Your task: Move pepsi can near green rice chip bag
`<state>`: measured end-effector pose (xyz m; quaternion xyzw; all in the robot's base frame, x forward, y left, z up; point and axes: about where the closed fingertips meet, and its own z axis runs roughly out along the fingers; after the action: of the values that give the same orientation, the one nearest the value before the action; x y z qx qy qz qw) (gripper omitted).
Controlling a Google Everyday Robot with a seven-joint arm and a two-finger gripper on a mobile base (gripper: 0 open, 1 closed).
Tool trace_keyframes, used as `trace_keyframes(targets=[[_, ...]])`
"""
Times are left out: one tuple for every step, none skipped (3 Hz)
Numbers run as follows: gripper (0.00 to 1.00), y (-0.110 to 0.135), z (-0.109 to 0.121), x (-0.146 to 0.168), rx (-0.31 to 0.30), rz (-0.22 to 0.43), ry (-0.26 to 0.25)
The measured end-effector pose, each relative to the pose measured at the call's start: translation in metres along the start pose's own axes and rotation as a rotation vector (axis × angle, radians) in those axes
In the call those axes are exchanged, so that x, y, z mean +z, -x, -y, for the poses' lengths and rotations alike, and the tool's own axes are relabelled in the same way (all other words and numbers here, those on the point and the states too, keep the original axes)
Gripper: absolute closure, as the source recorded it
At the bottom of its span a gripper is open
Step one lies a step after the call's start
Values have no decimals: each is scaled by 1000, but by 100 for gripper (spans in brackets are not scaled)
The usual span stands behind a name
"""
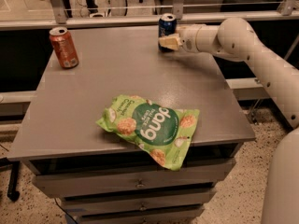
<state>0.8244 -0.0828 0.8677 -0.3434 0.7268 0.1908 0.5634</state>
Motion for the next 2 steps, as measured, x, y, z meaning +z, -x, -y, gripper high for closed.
trace_keyframes(targets=[[87, -1, -4, -3, -2, 10, 7], [100, 0, -12, -5, -10, 11, 26]])
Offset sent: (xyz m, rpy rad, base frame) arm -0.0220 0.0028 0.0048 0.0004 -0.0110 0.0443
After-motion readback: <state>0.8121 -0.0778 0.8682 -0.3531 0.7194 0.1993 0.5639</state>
